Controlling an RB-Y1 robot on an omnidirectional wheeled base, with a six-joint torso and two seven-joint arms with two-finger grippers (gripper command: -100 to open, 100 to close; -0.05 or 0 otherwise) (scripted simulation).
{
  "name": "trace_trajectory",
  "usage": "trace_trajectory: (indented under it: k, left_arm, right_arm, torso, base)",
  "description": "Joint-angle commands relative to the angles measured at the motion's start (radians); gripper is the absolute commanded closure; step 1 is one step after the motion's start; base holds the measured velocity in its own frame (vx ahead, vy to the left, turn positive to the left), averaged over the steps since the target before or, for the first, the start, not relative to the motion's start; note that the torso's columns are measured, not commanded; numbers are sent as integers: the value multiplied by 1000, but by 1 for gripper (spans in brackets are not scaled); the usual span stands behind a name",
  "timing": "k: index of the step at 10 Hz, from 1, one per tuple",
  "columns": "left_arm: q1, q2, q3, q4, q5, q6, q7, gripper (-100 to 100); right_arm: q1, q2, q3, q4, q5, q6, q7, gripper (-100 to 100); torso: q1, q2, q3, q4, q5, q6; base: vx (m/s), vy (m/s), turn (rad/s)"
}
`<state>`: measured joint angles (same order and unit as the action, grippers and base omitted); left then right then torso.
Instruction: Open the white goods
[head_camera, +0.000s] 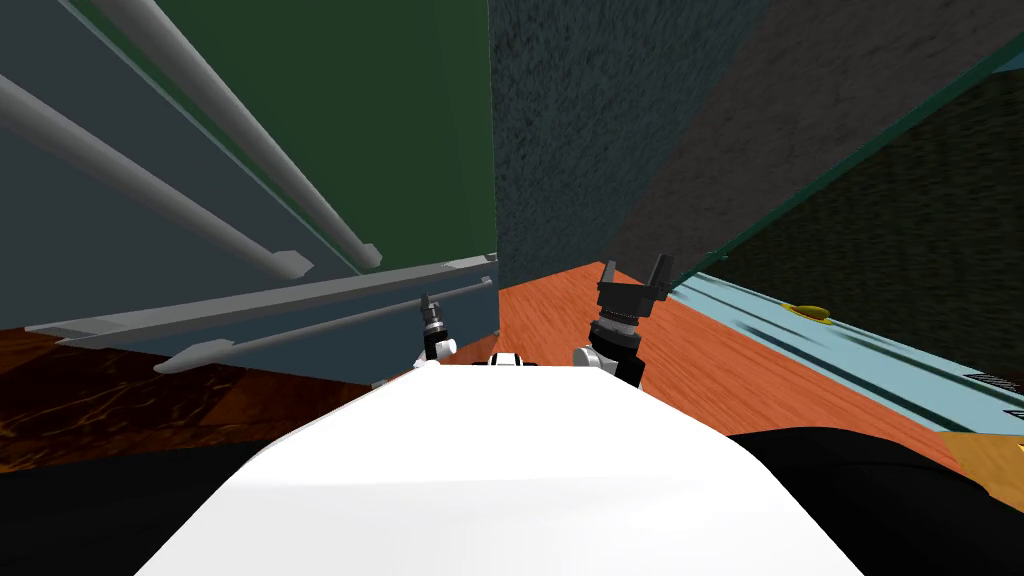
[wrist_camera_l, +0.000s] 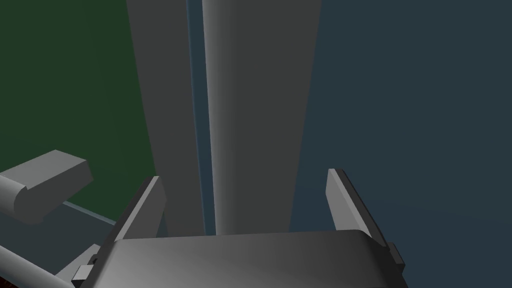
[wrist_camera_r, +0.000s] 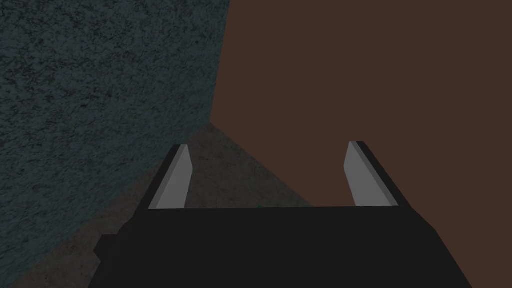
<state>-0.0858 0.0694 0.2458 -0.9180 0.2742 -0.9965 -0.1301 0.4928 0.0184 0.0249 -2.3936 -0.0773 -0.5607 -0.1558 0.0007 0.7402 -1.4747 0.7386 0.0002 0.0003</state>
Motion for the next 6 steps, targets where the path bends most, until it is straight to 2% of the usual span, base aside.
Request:
trace_trajectory:
  k: [1, 2, 3, 4, 5, 6]
  left_arm:
    - [-47, -1, 25, 36, 6, 2, -9, -100]
    - [-86, -2, 71, 68, 19, 8, -25, -100]
    - [-107, -2, 71, 82, 19, 8, -25, -100]
    - [-91, -2, 64, 68, 17, 11, -22, -100]
    - [-47, -1, 25, 36, 6, 2, -9, 100]
    - [-16, 1, -10, -3, -6, -3, 8, 100]
  right_arm:
    - [0, 0, 0, 0, 0, 0, 0, 0]
    - [0, 0, 0, 0, 0, 0, 0, 0]
    - [0, 0, 0, 0, 0, 0, 0, 0]
    - [0, 0, 0, 0, 0, 0, 0, 0]
    - [0, 0, 0, 0, 0, 0, 0, 0]
    - [1, 0, 0, 0, 0, 0, 0, 0]
  torso:
    - [0, -1, 0, 0, 0, -1]
    - [0, -5, -3, -1, 0, -1]
    - [-1, -3, -2, -1, 0, 0]
    - [-1, -2, -1, -1, 0, 0]
    - [-1, -4, -3, -1, 0, -1]
    - [0, -7, -5, 0, -3, -6]
  base:
    - [-58, -4, 16]
    - [-92, -2, -219]
    - [-97, -9, -203]
    - [-36, -7, -29]
    - [84, -6, 347]
    - [186, -5, 339]
